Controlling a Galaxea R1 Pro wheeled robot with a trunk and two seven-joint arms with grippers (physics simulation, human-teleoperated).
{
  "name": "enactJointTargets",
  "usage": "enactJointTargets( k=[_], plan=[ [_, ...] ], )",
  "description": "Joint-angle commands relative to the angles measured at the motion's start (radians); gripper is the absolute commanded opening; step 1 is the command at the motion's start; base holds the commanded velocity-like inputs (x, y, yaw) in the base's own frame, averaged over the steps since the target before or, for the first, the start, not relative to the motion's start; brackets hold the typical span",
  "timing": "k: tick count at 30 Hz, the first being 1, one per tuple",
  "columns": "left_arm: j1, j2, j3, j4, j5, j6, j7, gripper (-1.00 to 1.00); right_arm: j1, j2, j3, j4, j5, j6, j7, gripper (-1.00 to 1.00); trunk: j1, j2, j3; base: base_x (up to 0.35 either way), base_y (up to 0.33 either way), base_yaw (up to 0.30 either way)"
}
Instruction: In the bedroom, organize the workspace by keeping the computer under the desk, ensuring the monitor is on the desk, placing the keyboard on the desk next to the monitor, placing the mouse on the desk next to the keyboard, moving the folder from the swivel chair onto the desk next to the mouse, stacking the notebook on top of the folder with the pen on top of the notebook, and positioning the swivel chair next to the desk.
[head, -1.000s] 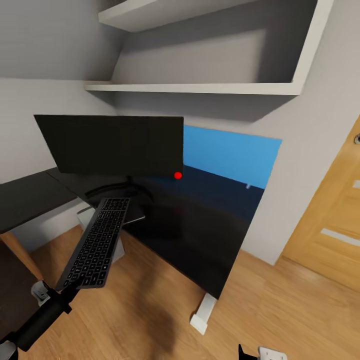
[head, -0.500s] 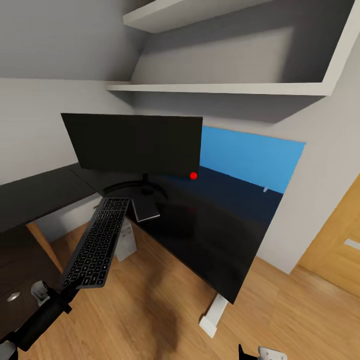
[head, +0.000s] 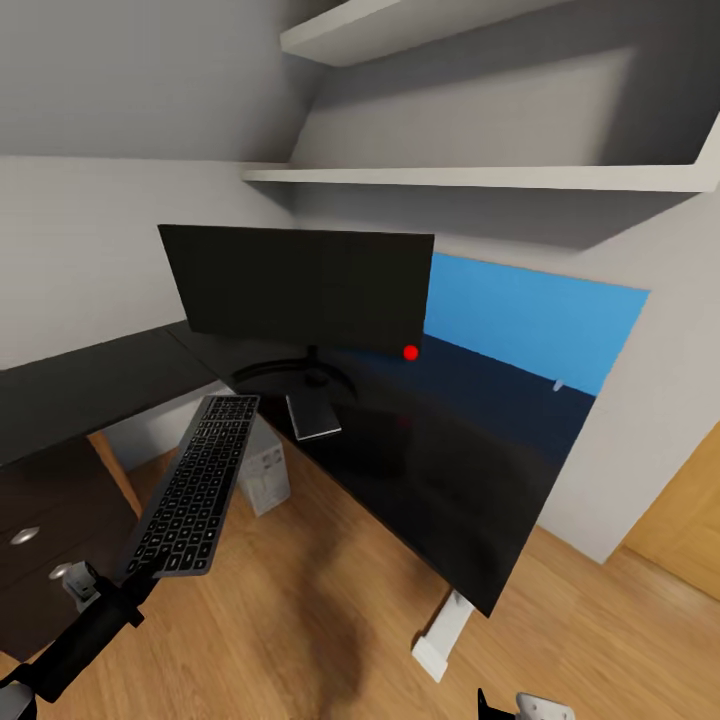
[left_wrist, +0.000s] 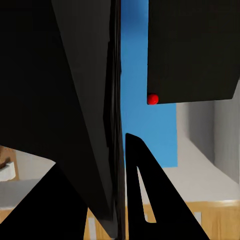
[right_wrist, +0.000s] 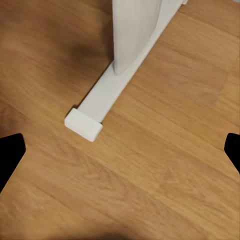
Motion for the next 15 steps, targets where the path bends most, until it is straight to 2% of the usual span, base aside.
enactJointTargets(
  k=[1, 8, 15],
  plan=[
    [-0.001, 0.0, -0.001, 0.0, 0.004, 0.005, 0.001, -1.0, -0.001, -0.001, -0.001, 0.002, 0.0, -0.004, -0.001, 1.0, 0.0, 0.0, -0.001, 0.0, 0.0, 0.034],
    [-0.001, 0.0, -0.003, -0.001, 0.004, 0.005, 0.001, -1.0, -0.001, -0.002, -0.001, 0.002, 0.0, -0.007, -0.002, 1.0, 0.0, 0.0, -0.001, 0.0, 0.0, 0.012],
    [-0.001, 0.0, -0.002, -0.001, 0.004, 0.005, 0.001, -1.0, -0.001, 0.004, 0.0, 0.002, 0.0, -0.007, -0.002, 1.0, 0.0, 0.0, -0.001, 0.0, 0.0, 0.225]
  ],
)
